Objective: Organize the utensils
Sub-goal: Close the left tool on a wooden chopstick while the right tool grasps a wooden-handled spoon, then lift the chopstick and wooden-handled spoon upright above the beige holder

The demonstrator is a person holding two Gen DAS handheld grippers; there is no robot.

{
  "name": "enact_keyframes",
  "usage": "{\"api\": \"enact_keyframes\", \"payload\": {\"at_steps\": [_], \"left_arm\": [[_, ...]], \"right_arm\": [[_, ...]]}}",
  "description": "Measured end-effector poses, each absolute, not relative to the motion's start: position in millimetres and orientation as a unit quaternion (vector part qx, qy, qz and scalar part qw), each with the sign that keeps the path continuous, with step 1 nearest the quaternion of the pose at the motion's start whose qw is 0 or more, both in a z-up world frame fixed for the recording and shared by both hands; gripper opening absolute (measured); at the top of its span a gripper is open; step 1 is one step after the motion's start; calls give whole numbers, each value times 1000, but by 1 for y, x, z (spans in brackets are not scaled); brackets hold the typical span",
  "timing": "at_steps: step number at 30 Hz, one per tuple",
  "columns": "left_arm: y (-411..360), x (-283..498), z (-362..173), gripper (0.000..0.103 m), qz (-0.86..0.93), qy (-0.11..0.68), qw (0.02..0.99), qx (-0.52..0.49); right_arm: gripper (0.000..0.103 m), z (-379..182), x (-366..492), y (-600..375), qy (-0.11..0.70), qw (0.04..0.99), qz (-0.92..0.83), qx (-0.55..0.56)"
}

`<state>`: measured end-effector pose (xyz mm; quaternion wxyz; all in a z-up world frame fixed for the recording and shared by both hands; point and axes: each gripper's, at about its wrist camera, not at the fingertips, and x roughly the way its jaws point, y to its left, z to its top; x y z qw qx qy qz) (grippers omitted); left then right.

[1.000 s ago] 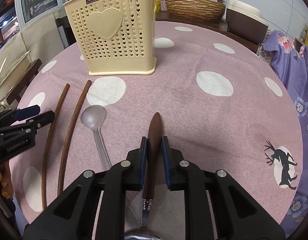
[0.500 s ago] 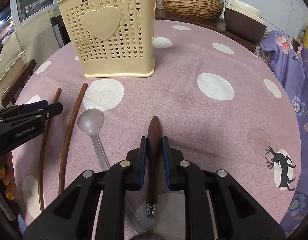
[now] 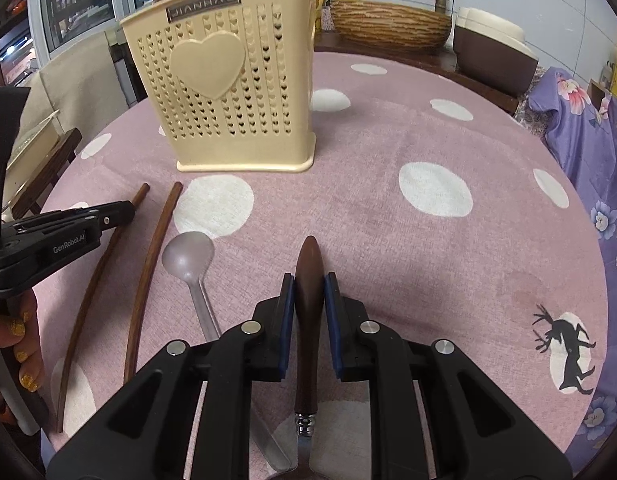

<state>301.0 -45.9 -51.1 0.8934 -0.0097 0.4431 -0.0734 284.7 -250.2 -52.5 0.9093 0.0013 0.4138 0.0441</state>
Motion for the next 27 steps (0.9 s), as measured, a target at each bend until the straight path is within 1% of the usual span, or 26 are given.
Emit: {"api": "enact_keyframes", "payload": {"at_steps": [8,18,21,27], "left_arm": [[-39,285,-15,8,-95,390,915,-30],[-17,249,59,8,-117,282,950,-62],[-16,244,67,8,-118,260,956,-62],[-10,238,71,8,-124,253,957,-73]], "right_arm": [[16,-21,274,-261,369,928,56,11],[16,40,242,-275,296,952,74,13],[16,48,236,-278,287,955,77,19],[16,54,231,-279,280,956,79,26]]}}
